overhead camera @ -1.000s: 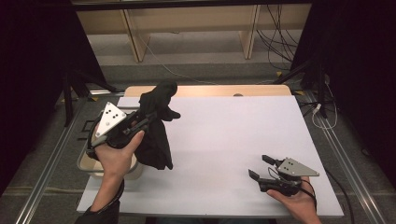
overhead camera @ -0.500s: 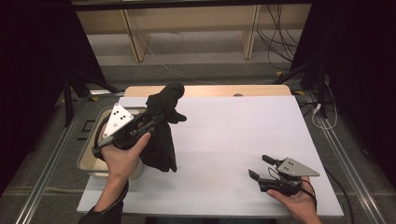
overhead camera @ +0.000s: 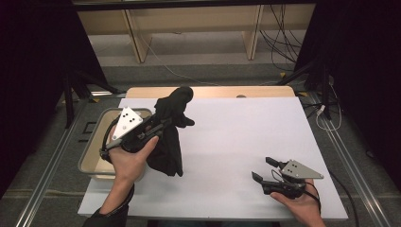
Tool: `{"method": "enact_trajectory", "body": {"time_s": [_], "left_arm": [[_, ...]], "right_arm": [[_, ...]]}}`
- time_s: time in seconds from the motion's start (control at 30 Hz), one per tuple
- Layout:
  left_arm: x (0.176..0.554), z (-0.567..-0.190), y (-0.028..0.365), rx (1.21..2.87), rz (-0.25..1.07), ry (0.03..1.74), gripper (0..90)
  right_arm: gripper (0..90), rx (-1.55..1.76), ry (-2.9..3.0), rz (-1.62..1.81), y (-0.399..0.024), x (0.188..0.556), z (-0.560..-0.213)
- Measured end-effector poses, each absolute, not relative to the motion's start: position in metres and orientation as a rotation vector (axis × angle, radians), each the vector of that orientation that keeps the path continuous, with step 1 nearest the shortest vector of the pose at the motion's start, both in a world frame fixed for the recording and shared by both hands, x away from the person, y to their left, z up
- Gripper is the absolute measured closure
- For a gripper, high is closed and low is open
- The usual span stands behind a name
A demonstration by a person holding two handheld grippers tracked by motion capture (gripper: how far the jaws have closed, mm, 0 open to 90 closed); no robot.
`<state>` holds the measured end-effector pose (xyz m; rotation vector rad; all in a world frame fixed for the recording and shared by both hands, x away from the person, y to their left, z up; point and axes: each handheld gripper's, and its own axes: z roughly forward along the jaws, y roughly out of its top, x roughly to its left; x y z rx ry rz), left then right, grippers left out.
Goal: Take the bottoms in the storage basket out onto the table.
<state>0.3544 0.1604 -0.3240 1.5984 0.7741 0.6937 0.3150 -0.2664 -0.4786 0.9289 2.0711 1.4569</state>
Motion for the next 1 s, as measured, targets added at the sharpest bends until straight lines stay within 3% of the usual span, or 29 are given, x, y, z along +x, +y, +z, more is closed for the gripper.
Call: {"method": "enact_trajectory", "body": {"time_s": [1.0], "left_arm": [[0.357, -0.335, 0.133, 1.662, 0.640, 0.734, 67.9]], "right_arm": [[24.1, 0.933, 2.074, 1.457, -0.267, 0.315, -0.479]]}}
